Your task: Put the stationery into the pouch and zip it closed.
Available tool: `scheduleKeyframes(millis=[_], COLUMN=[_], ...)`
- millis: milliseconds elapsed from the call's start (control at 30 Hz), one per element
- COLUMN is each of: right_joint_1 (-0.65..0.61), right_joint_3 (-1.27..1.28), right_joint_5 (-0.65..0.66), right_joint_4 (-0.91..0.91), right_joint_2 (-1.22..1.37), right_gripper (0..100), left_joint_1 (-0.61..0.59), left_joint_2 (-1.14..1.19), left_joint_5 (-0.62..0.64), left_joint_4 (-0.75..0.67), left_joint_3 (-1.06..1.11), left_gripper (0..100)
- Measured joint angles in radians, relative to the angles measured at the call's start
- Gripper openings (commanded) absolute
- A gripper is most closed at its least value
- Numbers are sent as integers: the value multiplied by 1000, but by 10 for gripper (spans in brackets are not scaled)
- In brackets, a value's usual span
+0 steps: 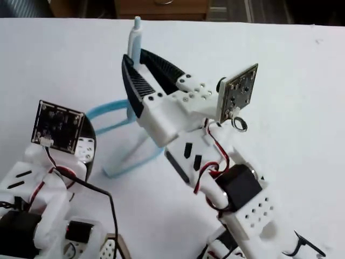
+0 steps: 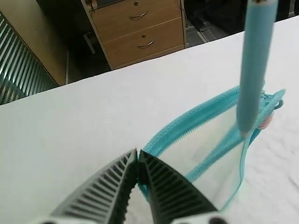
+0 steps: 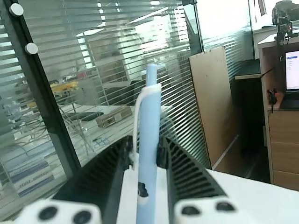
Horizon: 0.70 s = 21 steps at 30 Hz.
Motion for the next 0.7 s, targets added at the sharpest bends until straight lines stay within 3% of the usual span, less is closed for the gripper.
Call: scheduleKeyframes(millis=[700], right_joint_1=[-3], right_joint_3=[-155], right_joint_5=[44], right_joint_4=[-32], right_joint_2=[161], right_gripper=[17], left_joint_1=[0], left_joint_2=[0], left_joint_5=[0], left_joint_4=[0], left_joint_3=[0], left_gripper=[22])
